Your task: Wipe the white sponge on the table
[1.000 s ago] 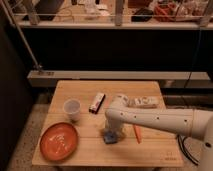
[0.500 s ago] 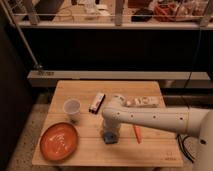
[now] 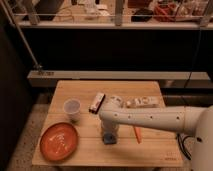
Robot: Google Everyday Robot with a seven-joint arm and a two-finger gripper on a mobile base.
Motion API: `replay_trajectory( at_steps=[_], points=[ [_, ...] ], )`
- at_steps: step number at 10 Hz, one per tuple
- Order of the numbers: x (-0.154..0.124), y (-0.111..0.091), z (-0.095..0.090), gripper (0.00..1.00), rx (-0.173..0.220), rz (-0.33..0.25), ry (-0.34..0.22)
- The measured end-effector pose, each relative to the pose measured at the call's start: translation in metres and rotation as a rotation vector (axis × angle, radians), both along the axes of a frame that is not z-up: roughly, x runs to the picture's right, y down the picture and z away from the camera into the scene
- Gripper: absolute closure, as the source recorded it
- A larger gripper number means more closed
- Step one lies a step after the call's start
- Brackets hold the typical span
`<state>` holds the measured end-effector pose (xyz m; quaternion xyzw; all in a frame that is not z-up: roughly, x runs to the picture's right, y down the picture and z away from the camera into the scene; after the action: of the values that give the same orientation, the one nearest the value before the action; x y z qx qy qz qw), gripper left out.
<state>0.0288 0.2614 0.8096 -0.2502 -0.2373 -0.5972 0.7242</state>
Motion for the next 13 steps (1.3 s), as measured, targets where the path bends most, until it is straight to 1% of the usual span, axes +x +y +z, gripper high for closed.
replay_trajectory(
  at_steps=[2, 4, 6, 8, 9, 11, 13],
  points=[
    [-0.001, -0.004, 0.001, 0.57, 0.004, 0.004, -0.006],
    [-0.008, -0.012, 0.005, 0.57, 0.012, 0.008, -0.028],
    [-0.015, -0.033, 0.017, 0.57, 0.026, 0.009, -0.049],
    [-0.018, -0.045, 0.029, 0.57, 0.026, 0.001, -0.049],
    [-0.014, -0.048, 0.031, 0.57, 0.024, 0.008, -0.044],
    [0.003, -0.047, 0.027, 0.57, 0.019, 0.032, -0.025],
    [0.026, -0.035, 0.016, 0.57, 0.004, 0.058, -0.002]
  ],
)
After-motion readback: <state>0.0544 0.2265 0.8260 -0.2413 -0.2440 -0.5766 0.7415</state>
